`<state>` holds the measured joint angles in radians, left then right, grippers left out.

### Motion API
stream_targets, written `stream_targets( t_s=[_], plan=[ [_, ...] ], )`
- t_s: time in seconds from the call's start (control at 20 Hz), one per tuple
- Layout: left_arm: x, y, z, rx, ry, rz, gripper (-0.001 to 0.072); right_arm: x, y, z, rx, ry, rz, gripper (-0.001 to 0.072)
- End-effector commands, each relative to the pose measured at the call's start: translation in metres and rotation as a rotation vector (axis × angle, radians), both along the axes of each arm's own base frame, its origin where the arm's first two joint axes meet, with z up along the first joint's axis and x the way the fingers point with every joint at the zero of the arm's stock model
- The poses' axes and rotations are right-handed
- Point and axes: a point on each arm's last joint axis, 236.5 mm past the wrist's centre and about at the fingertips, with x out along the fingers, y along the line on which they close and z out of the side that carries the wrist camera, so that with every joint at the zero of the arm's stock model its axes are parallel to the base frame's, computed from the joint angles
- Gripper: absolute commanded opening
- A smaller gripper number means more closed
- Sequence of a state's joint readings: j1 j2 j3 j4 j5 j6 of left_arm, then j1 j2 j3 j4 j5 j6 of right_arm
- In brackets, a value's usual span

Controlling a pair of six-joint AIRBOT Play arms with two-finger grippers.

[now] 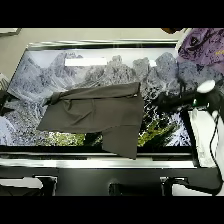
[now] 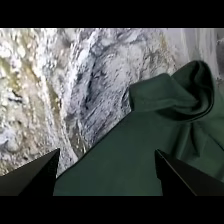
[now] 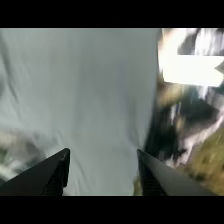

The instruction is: Fold the clothes and pants, and hang the long-sleeved shirts on hangers.

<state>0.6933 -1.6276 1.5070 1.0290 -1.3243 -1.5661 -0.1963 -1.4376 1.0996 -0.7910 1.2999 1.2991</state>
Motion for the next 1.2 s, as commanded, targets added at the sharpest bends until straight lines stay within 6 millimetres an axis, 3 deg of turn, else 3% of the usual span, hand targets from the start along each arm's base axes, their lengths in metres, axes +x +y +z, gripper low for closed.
stream_targets(
  t_s=[0.0, 0.15, 0.35, 0.55, 0.7, 0.95, 1.15],
  plan=[
    [-0.014, -0.010, -0.009, -0.059, 0.019, 0.004, 0.0675, -0.056, 0.024, -0.051, 0.121, 0.049, -0.028, 0.0500],
    [-0.012, -0.018, -0.010, -0.060, 0.021, -0.021, 0.0675, -0.063, 0.026, -0.073, 0.122, 0.033, -0.078, 0.0499],
    [-0.005, -0.032, -0.010, -0.057, 0.019, -0.054, 0.0675, -0.053, 0.023, -0.077, 0.116, -0.005, -0.102, 0.0498],
    [0.000, -0.047, -0.011, -0.058, 0.023, -0.090, 0.0676, -0.055, 0.047, -0.096, 0.130, 0.020, -0.063, 0.0494],
    [0.001, -0.050, -0.011, -0.060, 0.025, -0.099, 0.0676, -0.046, 0.057, -0.110, 0.074, -0.015, -0.071, 0.0479],
    [-0.001, -0.048, -0.013, -0.047, 0.027, -0.111, 0.0676, -0.036, 0.056, -0.111, 0.058, -0.040, -0.102, 0.0416],
    [-0.007, -0.049, -0.017, -0.029, 0.016, -0.174, 0.0676, -0.038, 0.058, -0.110, 0.067, -0.034, -0.095, 0.0056]
  ],
)
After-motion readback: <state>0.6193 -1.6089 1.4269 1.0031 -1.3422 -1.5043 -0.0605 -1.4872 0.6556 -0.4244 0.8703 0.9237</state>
